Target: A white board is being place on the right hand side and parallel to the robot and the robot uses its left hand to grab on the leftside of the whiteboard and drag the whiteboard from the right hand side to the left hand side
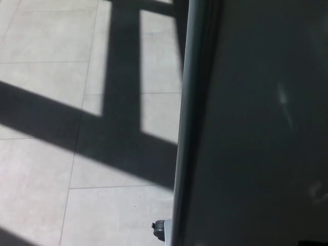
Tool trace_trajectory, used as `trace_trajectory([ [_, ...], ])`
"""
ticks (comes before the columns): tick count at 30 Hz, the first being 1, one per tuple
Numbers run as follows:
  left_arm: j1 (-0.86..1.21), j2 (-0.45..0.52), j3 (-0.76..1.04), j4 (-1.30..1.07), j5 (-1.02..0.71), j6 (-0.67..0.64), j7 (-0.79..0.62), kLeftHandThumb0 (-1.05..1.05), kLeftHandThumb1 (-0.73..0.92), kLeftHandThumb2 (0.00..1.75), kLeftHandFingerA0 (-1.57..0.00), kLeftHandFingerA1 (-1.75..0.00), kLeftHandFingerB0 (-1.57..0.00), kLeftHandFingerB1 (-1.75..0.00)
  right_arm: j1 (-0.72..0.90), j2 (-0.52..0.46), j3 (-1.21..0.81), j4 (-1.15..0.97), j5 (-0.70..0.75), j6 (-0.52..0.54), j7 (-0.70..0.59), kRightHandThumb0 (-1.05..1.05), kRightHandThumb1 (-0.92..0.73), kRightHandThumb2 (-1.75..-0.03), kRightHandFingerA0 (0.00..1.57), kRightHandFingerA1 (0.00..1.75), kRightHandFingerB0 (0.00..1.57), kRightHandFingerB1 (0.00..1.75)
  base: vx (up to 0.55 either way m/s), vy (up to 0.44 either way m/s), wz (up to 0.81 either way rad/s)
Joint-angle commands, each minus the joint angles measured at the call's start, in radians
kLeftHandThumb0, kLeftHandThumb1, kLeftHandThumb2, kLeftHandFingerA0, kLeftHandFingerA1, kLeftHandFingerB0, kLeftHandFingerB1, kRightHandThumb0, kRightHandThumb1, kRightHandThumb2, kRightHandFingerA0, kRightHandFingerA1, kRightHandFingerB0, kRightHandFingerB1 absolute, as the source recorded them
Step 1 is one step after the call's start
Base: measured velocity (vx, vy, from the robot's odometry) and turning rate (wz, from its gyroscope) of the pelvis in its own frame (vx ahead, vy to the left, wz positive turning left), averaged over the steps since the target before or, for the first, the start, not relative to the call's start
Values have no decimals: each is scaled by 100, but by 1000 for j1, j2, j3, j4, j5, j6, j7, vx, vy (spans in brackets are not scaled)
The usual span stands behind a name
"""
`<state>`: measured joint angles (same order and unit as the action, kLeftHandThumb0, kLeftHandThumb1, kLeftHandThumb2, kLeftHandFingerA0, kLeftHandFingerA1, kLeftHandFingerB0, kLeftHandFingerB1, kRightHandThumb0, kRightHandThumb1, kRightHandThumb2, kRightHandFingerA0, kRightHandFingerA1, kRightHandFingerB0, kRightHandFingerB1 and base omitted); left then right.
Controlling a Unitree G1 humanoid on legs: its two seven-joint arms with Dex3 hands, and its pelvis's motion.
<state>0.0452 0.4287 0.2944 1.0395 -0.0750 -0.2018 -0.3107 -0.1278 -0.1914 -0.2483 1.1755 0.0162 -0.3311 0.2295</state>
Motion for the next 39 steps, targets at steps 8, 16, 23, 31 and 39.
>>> trace_trajectory([
  [8, -86, -13, 63, -246, -135, -28, -148, -28, 62, 63, -26, -36, -23, -32, 3, -6, 6, 51, 16, -123, 29, -52, -59, -60, 93, 66, 63, 45, 0, 0, 0],
  [16, -230, -24, -46, -662, -210, 304, -202, -22, 60, 61, -22, -36, -20, -30, 6, -1, -1, 50, 31, -119, 35, -51, -58, -60, 91, 68, 65, 45, 1, 0, 1],
  [23, -346, -37, -186, -784, -143, 347, -202, -23, 54, 59, -26, -37, -24, -31, 6, -5, -9, 53, 40, -121, 42, -52, -58, -60, 93, 68, 64, 45, 0, 0, 0],
  [31, -489, -97, -346, -771, -74, 344, -197, -26, 32, 87, -7, -50, -6, -48, 1, -10, -13, 53, 50, -122, 64, -51, -60, -60, 92, 65, 63, 44, 0, 0, 0],
  [39, -605, -155, -420, -703, -14, 328, -165, -55, 39, 66, -25, -41, -8, -32, -3, -16, -4, 49, 48, -136, 77, -49, -61, -61, 92, 69, 62, 45, 0, 1, 1],
])
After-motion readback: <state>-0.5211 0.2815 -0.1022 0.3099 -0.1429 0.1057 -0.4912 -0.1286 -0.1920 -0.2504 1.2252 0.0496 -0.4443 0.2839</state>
